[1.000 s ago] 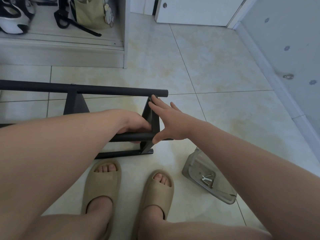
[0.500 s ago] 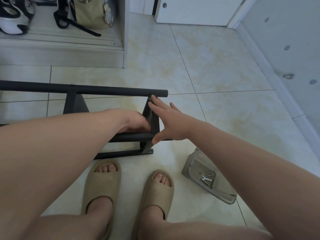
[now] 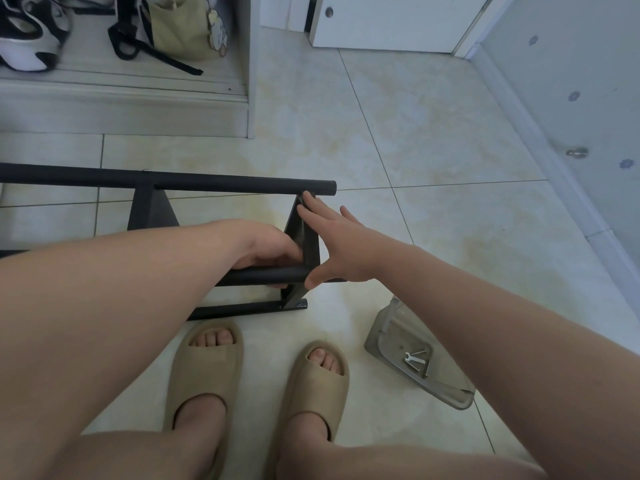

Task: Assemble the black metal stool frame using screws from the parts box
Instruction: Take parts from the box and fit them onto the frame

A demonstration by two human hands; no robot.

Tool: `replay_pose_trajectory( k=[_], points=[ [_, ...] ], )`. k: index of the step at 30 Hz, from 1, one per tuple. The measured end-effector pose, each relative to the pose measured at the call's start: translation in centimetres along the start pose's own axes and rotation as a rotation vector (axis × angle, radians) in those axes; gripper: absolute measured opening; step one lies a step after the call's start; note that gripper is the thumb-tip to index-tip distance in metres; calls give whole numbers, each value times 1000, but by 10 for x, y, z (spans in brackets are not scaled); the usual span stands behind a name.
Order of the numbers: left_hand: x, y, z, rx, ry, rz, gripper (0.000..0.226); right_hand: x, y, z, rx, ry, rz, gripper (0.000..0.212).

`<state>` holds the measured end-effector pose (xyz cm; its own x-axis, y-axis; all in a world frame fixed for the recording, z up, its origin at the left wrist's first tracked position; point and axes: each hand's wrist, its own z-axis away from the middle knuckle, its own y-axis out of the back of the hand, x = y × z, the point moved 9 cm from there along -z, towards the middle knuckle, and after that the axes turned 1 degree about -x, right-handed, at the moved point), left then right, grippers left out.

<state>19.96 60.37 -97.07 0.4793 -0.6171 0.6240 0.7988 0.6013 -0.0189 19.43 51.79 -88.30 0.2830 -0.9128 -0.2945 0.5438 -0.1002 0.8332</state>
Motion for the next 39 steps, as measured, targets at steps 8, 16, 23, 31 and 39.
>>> replay_pose_trajectory(
  k=[8, 16, 23, 31, 39],
  points=[
    [7, 3, 2, 29, -58, -41, 10, -1, 0, 1, 1, 5, 2, 127],
    [9, 4, -3, 30, -100, -14, 15, -1, 0, 1, 5, 7, 1, 127],
    [9, 5, -5, 44, -121, 42, 20, -1, 0, 1, 2, 6, -1, 126],
    [1, -6, -3, -58, -14, 53, 19, -1, 1, 1, -3, 2, -3, 126],
    [6, 0, -2, -1, -69, -5, 15, 0, 0, 2, 11, 5, -12, 126]
  ],
)
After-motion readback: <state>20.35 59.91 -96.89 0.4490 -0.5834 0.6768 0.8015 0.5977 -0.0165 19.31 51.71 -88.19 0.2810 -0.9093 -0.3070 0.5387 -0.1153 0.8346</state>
